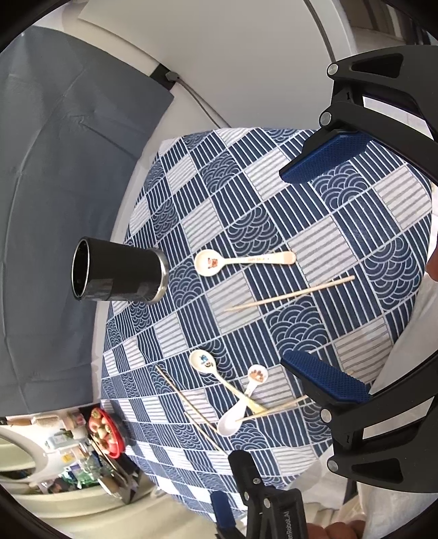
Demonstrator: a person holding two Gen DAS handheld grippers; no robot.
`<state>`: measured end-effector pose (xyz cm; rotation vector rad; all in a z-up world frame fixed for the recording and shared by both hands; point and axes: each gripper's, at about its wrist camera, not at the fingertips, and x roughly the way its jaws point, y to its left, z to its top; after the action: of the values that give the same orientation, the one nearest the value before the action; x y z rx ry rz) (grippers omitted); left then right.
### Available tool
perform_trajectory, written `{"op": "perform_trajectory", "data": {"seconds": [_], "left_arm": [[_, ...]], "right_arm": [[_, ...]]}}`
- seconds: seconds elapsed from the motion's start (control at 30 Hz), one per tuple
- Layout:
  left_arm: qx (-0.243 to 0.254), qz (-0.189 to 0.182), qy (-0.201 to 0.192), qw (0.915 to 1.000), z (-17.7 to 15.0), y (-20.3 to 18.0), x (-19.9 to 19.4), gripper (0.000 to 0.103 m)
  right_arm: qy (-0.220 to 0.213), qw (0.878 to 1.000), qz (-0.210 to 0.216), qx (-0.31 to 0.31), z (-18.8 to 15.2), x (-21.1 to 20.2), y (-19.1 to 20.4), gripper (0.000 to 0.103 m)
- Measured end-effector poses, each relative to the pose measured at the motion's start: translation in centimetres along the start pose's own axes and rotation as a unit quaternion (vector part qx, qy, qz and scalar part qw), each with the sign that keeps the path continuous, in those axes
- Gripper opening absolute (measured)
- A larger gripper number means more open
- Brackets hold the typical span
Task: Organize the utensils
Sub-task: 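Lower the left tool onto a wooden chopstick and grasp it while the right tool grasps another chopstick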
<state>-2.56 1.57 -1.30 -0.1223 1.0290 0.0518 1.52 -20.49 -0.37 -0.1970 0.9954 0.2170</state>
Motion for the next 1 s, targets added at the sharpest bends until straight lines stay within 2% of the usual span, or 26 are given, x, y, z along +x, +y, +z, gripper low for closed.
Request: {"op": "perform_trajectory", "data": {"seconds": [0.47,0.87,1.0], "left_arm": [[-0.078,0.029,0.041,0.9957,-1.3,5.0,1.2,0.097],[-0.121,0.05,0.102,0.986,-1.7,9.3,4.3,0.097],[-0.132,0.045,0.124,0.9825,-1.6,10.4,5.6,0.097]], "right_arm": [[0.027,0.999,-0.001,-0.04,0.3,2.9,2.1,0.095],[0.065,0.995,0.01,-0.074,1.4,6.6,3.8,0.095],[0.081,0.994,0.009,-0.077,2.0,8.1,3.9,0.095]]}}
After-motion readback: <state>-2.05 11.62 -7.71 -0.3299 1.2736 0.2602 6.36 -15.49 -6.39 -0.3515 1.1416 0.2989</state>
